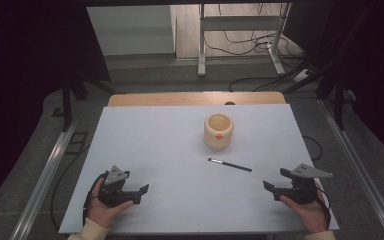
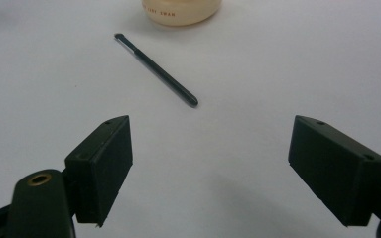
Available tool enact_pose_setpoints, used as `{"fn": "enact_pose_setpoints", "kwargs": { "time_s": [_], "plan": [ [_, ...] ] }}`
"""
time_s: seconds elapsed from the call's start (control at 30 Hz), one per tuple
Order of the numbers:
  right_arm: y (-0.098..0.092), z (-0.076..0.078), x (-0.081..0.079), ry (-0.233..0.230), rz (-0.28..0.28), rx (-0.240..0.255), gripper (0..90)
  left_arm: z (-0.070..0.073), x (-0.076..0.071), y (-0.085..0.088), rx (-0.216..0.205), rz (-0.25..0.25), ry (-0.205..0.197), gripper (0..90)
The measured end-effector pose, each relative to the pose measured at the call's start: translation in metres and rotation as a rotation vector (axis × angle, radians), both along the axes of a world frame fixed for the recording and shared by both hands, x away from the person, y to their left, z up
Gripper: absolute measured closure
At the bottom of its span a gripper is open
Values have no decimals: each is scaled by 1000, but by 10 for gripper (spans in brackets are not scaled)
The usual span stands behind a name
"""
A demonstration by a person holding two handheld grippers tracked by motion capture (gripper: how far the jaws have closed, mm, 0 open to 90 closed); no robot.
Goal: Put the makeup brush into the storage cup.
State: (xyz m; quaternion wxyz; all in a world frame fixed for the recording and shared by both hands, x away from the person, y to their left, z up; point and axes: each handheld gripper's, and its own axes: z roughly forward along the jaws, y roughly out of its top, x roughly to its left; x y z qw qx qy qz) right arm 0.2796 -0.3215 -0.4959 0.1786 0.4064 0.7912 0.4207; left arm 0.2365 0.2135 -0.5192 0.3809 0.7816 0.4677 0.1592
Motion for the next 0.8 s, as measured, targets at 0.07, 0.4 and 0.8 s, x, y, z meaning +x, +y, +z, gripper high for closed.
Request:
{"fn": "enact_pose_setpoints", "kwargs": {
  "time_s": [0.07, 0.4, 0.8],
  "plan": [
    [0, 0, 1, 1, -1, -11, 177, 0, 0, 0, 2, -5, 2, 131],
    [4, 1, 3, 25, 19, -37, 174, 2, -2, 0, -3, -12, -15, 132],
    [11, 2, 5, 27, 37, -46, 177, 1, -4, -2, 17, -23, -12, 130]
  ]
}}
